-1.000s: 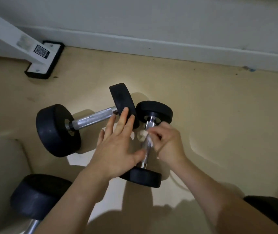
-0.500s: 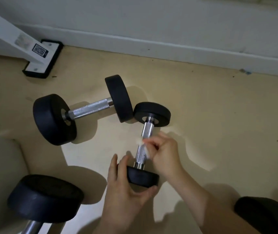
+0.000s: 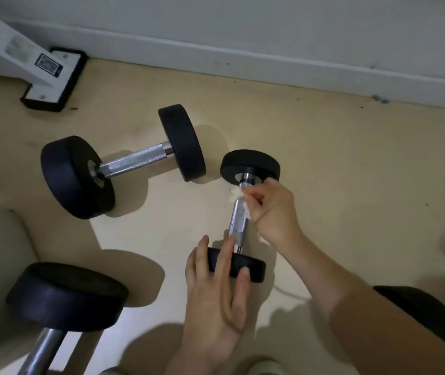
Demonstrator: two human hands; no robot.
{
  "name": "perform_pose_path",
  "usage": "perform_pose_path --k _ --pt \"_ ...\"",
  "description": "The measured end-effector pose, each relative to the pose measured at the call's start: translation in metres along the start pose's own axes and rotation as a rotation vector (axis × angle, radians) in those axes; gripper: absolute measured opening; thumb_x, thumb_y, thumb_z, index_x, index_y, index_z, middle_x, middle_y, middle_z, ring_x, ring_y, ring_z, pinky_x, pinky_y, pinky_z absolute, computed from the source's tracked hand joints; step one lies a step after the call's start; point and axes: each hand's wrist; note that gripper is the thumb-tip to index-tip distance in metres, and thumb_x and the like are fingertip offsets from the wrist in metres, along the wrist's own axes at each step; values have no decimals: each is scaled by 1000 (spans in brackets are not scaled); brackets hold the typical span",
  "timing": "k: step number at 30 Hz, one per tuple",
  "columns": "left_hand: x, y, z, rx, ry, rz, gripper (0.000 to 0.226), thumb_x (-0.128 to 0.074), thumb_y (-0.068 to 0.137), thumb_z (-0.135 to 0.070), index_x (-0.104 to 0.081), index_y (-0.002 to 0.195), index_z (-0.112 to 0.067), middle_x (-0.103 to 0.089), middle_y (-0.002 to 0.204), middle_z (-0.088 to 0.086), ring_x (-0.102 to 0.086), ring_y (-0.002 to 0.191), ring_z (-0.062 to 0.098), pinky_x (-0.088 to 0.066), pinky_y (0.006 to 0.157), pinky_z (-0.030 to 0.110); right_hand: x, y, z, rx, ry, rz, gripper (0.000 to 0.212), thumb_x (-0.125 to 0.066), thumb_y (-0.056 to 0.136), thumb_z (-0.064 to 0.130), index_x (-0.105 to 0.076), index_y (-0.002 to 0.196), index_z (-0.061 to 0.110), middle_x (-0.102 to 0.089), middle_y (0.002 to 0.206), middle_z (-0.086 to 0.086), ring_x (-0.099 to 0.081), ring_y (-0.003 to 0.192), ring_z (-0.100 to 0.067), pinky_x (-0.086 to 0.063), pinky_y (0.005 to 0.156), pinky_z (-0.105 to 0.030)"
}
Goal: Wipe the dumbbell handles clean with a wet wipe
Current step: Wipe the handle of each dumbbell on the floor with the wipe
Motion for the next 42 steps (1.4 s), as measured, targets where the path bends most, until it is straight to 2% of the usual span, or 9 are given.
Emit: perform_pose_path --k 4,7,12,15,21,25,30,35,42 --pt "4 2 -5 236 -196 -48 83 -61 77 -58 -24 145 -30 -31 150 -2 -31 135 10 -29 96 16 7 -36 7 85 30 186 14 -66 80 3 -76 87 10 -58 82 2 -58 69 -16 -43 71 -21" --pt "4 4 -4 232 -140 -42 81 -68 77 -48 -29 144 -25 -41 140 -10 -39 126 5 -27 84 9 8 4 0 18 -41 9 13 -65 79 4 -76 83 9 -59 75 -10 -58 65 -27 -42 64 -27" --pt "3 3 -8 196 -66 -48 88 -55 63 -72 -40 135 -23 -47 125 0 -50 113 19 -44 90 28 12 -41 6 107 -3 242 15 -65 80 1 -76 87 8 -61 85 1 -59 72 -14 -40 69 -13" --pt "-1 1 -11 136 -68 -46 67 -47 69 -68 -41 128 -35 -43 120 -3 -49 108 20 -45 93 34 17 0 -5 30 -51 47 15 -64 80 3 -76 83 11 -55 74 0 -60 67 -24 -39 63 -23" --pt "-1 -2 -13 -19 -71 -38 43 -39 83 -54 -50 123 -42 -44 119 0 -52 106 17 -49 86 32 29 -44 -4 73 -76 261 17 -65 81 5 -76 90 12 -65 91 -3 -63 82 -21 -48 77 -26" --pt "-3 2 -14 -66 -16 -13 40 -46 80 -58 -52 118 -46 -31 111 -11 -48 105 12 -47 83 28 31 -4 -12 -23 -88 62 21 -59 82 3 -76 88 14 -54 85 7 -62 76 -20 -39 67 -20" --pt "-3 1 -16 -96 6 -27 41 -47 80 -58 -46 120 -49 -23 107 -16 -51 102 14 -49 81 28 34 -47 -2 -20 -78 179 12 -65 81 19 -76 86 19 -52 88 11 -57 79 -13 -47 77 -27" --pt "-7 -2 -18 -93 28 11 41 -58 86 -46 -46 125 -50 -29 115 -9 -48 108 17 -45 91 27 29 -12 -6 -81 -101 32 3 -66 80 17 -68 78 16 -53 77 2 -53 69 -16 -46 71 -34" --pt "-15 -3 -22 -280 191 13 48 -48 84 -40 -46 131 -37 -48 118 10 -50 104 30 -52 82 34 38 -21 -22 -1 -132 120 14 -61 81 0 -72 83 9 -52 91 4 -53 75 -12 -40 69 -11"
Point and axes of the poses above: each hand's wrist, its own y-axis towards the middle knuckle, its own x-axis out of the back of the hand, z = x × y
